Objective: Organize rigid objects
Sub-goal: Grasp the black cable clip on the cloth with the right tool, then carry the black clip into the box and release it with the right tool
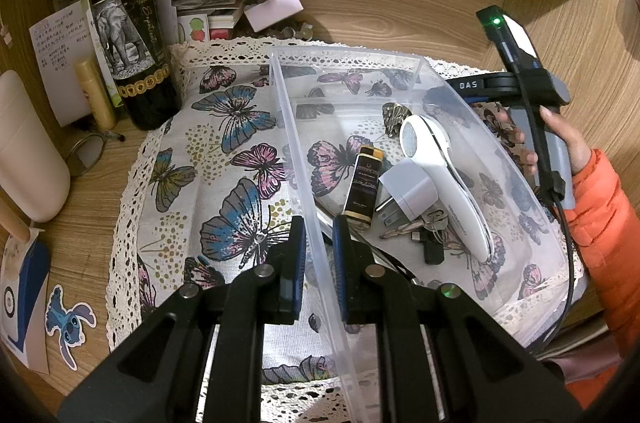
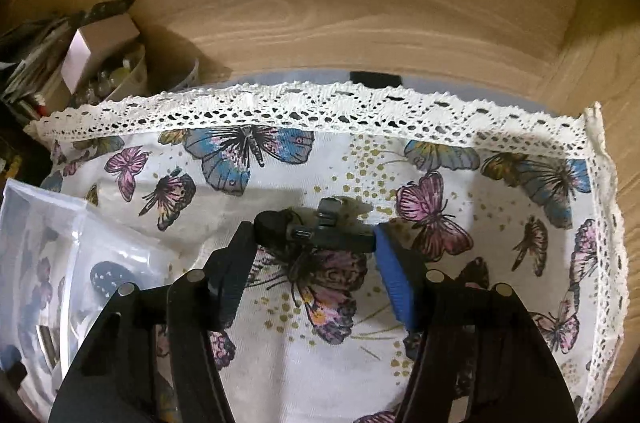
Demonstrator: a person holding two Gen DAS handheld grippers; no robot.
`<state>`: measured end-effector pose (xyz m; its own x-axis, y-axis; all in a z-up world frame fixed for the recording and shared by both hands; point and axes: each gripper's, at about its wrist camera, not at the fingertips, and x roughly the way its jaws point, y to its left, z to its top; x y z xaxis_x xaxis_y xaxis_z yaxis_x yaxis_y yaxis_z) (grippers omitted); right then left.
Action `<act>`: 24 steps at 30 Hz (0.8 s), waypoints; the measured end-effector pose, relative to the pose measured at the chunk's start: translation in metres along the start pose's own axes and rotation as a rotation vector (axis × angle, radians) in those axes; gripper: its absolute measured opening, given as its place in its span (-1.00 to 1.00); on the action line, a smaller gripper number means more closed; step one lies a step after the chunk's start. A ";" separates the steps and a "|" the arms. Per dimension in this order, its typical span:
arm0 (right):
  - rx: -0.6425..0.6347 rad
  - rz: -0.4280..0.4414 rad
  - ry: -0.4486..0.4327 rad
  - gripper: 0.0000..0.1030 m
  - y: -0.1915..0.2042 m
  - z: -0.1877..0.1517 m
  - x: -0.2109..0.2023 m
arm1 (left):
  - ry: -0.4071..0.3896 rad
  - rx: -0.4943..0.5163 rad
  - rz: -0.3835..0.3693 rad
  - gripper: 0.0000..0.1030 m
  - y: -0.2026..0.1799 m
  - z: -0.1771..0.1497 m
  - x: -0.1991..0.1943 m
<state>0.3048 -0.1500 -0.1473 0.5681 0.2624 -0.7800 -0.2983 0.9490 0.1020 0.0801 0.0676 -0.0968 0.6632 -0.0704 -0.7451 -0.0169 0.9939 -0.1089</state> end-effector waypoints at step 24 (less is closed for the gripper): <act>-0.232 0.063 -0.338 0.09 0.069 -0.040 -0.161 | 0.001 0.008 0.010 -0.75 -0.001 0.000 0.001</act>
<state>0.1620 -0.1335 -0.0393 0.7518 0.3979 -0.5258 -0.4833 0.8750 -0.0289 0.0809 0.0661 -0.0971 0.6625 -0.0603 -0.7466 -0.0180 0.9952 -0.0963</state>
